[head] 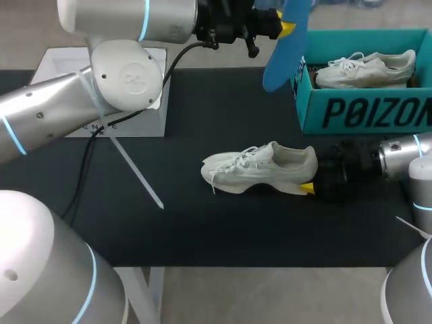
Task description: Take the shoe out of the shoebox, open the shoe tongue, remove and reinsert the insole, then place the shoe into the shoebox
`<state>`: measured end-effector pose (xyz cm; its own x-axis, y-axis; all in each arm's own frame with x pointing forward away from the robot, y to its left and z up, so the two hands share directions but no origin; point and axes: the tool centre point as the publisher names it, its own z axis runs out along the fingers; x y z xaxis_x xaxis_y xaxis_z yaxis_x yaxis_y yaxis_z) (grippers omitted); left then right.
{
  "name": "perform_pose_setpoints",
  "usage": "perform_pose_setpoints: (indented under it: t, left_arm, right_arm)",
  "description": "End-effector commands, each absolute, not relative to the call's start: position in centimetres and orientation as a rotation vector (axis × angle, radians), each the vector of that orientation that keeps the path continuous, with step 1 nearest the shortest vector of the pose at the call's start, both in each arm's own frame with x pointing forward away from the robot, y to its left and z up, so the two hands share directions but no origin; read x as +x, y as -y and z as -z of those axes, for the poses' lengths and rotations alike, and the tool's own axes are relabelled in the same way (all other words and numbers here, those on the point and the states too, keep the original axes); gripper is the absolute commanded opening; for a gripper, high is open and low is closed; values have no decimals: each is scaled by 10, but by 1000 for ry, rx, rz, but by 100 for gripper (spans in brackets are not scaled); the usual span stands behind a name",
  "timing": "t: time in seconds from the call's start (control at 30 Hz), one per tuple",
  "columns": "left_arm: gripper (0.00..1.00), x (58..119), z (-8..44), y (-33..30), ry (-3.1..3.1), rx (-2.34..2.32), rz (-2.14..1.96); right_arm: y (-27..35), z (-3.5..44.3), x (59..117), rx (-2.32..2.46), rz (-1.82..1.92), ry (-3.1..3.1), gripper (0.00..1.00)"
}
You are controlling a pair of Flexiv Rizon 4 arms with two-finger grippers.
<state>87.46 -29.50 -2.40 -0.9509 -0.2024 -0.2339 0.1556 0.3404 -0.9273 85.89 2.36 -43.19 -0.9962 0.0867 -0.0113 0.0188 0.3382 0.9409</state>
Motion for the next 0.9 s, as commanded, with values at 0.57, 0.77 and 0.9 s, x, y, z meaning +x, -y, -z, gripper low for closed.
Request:
perform_pose_setpoints:
  t: [0.57,0.77,0.9]
  left_arm:
    - [0,935,-11,231,-2562,-128,2097]
    - [0,947,-39,219,-2661,-135,2149]
    - [0,950,-63,211,-2719,-144,2181]
  right_arm:
    - [-25,435,859,101,-1768,-2522,0]
    - [-25,435,859,101,-1768,-2522,0]
    - [-25,435,859,101,-1768,-2522,0]
